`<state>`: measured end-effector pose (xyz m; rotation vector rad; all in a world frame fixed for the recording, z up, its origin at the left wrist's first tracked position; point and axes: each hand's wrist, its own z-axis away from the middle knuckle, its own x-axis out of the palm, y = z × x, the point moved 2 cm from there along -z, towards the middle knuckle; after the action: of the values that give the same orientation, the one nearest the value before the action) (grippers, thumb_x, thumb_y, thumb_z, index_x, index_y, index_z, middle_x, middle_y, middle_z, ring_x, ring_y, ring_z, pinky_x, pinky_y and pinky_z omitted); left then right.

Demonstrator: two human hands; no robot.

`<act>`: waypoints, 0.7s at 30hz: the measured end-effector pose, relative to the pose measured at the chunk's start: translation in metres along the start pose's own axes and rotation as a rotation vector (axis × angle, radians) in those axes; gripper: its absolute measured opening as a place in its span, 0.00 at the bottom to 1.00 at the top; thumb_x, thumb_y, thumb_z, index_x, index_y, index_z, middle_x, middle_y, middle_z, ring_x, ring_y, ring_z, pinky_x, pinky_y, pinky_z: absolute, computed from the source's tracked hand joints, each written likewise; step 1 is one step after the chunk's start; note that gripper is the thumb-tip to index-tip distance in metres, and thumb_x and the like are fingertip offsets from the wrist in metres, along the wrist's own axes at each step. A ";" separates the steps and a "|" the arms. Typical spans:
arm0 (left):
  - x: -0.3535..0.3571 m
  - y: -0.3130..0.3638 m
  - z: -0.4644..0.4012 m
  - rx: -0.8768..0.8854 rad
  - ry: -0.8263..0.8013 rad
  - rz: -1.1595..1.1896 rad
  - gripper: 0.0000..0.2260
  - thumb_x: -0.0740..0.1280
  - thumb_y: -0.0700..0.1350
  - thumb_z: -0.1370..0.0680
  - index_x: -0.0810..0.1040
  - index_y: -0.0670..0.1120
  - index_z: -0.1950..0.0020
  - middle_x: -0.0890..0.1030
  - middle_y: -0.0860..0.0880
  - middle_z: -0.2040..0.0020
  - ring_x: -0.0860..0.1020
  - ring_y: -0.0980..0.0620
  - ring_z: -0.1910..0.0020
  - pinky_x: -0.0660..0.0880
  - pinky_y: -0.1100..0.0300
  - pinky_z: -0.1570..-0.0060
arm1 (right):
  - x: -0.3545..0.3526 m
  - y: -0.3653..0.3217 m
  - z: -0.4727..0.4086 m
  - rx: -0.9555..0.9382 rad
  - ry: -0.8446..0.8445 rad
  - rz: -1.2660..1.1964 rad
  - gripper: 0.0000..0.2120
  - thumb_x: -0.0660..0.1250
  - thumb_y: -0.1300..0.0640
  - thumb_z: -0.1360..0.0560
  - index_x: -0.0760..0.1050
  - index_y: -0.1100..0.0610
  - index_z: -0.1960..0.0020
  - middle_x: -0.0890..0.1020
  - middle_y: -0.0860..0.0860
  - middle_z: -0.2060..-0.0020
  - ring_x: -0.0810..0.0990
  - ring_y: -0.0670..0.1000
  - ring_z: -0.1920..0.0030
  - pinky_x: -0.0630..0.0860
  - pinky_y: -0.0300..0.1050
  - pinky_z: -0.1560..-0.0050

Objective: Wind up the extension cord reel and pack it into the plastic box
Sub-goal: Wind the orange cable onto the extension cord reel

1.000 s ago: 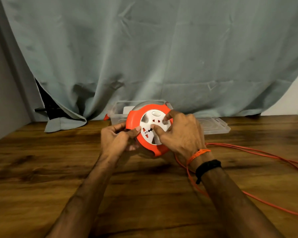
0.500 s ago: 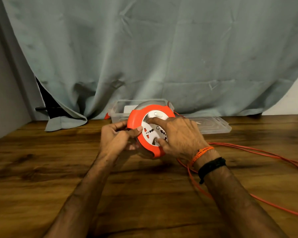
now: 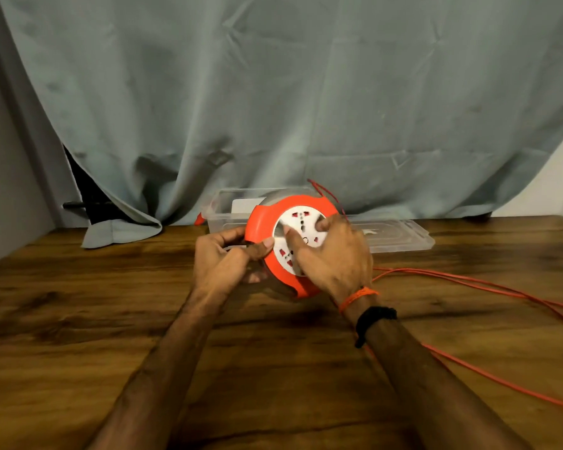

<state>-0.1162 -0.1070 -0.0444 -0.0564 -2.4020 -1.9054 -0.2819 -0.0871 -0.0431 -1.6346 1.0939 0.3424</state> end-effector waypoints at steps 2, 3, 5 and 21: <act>0.004 0.001 0.003 0.003 -0.012 -0.005 0.15 0.76 0.36 0.31 0.82 0.41 0.45 0.86 0.43 0.56 0.85 0.49 0.64 0.80 0.57 0.72 | 0.016 0.011 -0.004 0.116 -0.060 -0.138 0.21 0.68 0.43 0.25 0.70 0.57 0.68 0.74 0.50 0.70 0.79 0.58 0.60 0.74 0.34 0.61; 0.005 0.001 0.004 -0.006 -0.016 0.002 0.15 0.75 0.36 0.31 0.82 0.40 0.44 0.86 0.42 0.54 0.85 0.49 0.64 0.79 0.59 0.73 | 0.023 0.017 -0.007 0.135 -0.059 -0.209 0.24 0.68 0.38 0.27 0.72 0.56 0.68 0.79 0.55 0.68 0.80 0.58 0.61 0.76 0.36 0.62; 0.006 0.001 0.005 -0.019 -0.016 0.027 0.16 0.75 0.35 0.30 0.81 0.39 0.43 0.85 0.41 0.53 0.85 0.50 0.64 0.79 0.60 0.73 | 0.042 0.029 -0.008 0.144 -0.143 -0.271 0.35 0.61 0.21 0.38 0.79 0.52 0.54 0.82 0.65 0.47 0.81 0.59 0.45 0.76 0.43 0.43; -0.006 0.001 0.000 -0.039 0.074 0.072 0.11 0.75 0.36 0.30 0.83 0.42 0.49 0.86 0.45 0.60 0.84 0.50 0.69 0.79 0.59 0.74 | -0.022 -0.023 0.005 -0.436 0.052 0.357 0.25 0.68 0.39 0.31 0.72 0.43 0.35 0.81 0.52 0.46 0.80 0.58 0.45 0.75 0.50 0.48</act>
<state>-0.1102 -0.1070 -0.0434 -0.0722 -2.2836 -1.8887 -0.2743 -0.0723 -0.0154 -1.8261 1.4249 0.8227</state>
